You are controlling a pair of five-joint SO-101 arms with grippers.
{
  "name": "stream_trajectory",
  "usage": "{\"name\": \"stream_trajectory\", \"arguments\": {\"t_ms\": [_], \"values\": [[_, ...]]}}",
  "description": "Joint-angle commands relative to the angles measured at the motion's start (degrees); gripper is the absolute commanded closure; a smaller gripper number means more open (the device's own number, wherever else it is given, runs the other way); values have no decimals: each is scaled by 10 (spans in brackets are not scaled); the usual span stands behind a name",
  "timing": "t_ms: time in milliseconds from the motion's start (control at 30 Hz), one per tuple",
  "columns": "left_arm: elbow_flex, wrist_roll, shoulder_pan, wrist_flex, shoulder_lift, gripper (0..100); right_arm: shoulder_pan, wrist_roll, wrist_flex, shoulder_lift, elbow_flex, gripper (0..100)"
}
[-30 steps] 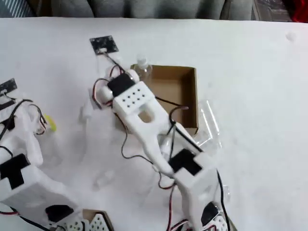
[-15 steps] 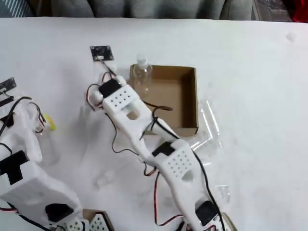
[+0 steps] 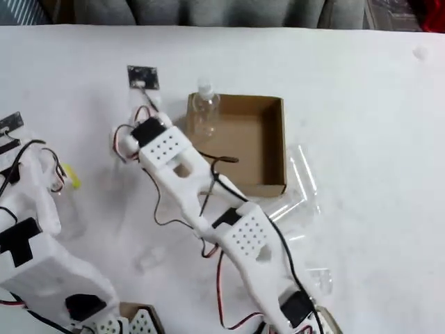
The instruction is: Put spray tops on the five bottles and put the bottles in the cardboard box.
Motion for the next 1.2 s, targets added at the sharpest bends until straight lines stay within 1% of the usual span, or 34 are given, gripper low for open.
{"name": "stream_trajectory", "arguments": {"t_ms": [0,233,400,467,567,600,633,733,800,867,1033,1167], "values": [[-23,-14,-3,2,1,977,-17,-5,-14,14,-32,828],[-22,-22,-3,3,2,978,-19,0,-76,57,-32,829],[-22,-24,-3,3,3,978,-19,0,-88,72,-32,834],[-22,-24,-3,3,3,978,-19,0,-86,74,-32,867],[-22,-24,-3,3,3,978,-18,4,-84,75,-32,974],[-22,-24,-3,3,3,978,-18,17,-83,75,-29,990],[-22,-25,-3,2,4,978,-18,31,-77,75,-29,977],[-22,-25,-3,0,4,977,-18,52,-45,70,-32,985],[-23,-25,-3,0,5,977,-11,53,-19,61,-37,982],[-24,-25,-3,-1,5,977,0,68,29,42,-57,983],[-25,-25,-2,-1,2,978,15,169,207,-35,-158,982],[-26,-24,-3,2,0,978,16,252,310,-84,-245,982]]}}
